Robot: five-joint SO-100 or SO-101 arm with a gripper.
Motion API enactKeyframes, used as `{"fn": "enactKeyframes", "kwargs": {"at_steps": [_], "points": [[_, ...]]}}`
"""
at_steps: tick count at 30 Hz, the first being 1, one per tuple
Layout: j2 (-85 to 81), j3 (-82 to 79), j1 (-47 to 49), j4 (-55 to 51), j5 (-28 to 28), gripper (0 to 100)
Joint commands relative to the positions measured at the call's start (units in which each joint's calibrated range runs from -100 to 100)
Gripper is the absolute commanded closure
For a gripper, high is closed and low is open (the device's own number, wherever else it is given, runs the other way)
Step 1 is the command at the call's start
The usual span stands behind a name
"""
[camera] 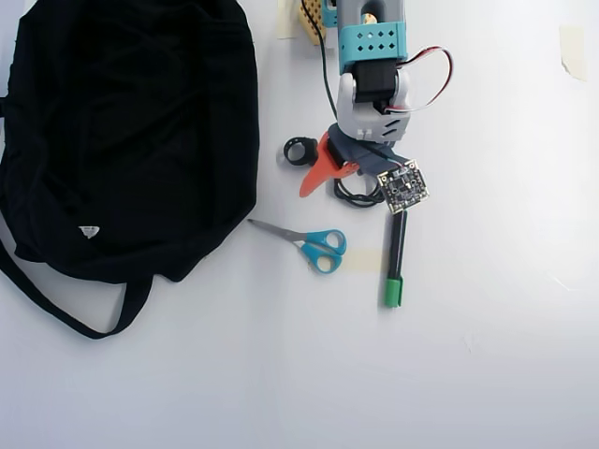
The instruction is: Put the cable into the black bag
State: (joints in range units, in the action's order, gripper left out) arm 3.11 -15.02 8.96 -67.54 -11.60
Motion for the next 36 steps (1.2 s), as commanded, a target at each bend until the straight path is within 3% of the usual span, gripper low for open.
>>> {"fn": "enactKeyframes", "kwargs": {"at_steps": [1,36], "points": [[-0.4,-1.2,0.5,2.1,0.1,57],[5.2,-13.0,0.7,21.2,-0.4,57]]}}
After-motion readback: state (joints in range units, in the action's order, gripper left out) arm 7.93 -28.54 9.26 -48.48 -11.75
